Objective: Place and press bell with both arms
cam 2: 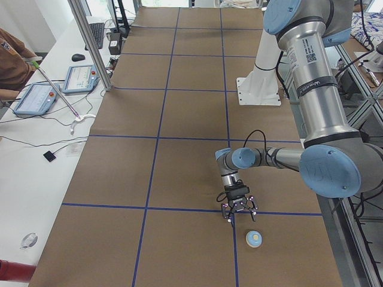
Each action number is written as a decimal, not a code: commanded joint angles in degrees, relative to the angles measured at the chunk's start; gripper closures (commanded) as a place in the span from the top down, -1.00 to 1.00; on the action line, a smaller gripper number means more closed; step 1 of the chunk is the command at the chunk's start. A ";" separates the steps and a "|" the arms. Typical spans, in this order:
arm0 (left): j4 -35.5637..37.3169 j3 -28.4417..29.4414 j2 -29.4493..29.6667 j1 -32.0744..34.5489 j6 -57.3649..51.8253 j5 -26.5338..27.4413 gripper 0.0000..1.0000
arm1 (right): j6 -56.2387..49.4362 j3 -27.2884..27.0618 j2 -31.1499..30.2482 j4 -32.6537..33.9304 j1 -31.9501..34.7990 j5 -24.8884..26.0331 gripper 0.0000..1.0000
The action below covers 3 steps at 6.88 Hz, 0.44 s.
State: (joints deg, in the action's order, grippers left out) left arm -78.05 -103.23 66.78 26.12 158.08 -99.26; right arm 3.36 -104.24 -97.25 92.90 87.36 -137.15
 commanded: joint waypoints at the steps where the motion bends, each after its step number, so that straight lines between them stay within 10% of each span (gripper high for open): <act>1: 0.26 1.79 0.02 -1.94 3.70 -2.69 1.00 | 0.07 -0.88 -0.22 0.09 0.00 -0.04 1.00; 3: 0.09 2.76 -0.07 -4.05 6.79 -4.28 1.00 | -0.02 -0.88 -0.22 0.00 0.00 -0.04 1.00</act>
State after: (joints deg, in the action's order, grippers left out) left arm -77.88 -101.04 66.78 23.34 162.94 -102.79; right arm 3.37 -105.05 -97.44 92.92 87.36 -137.20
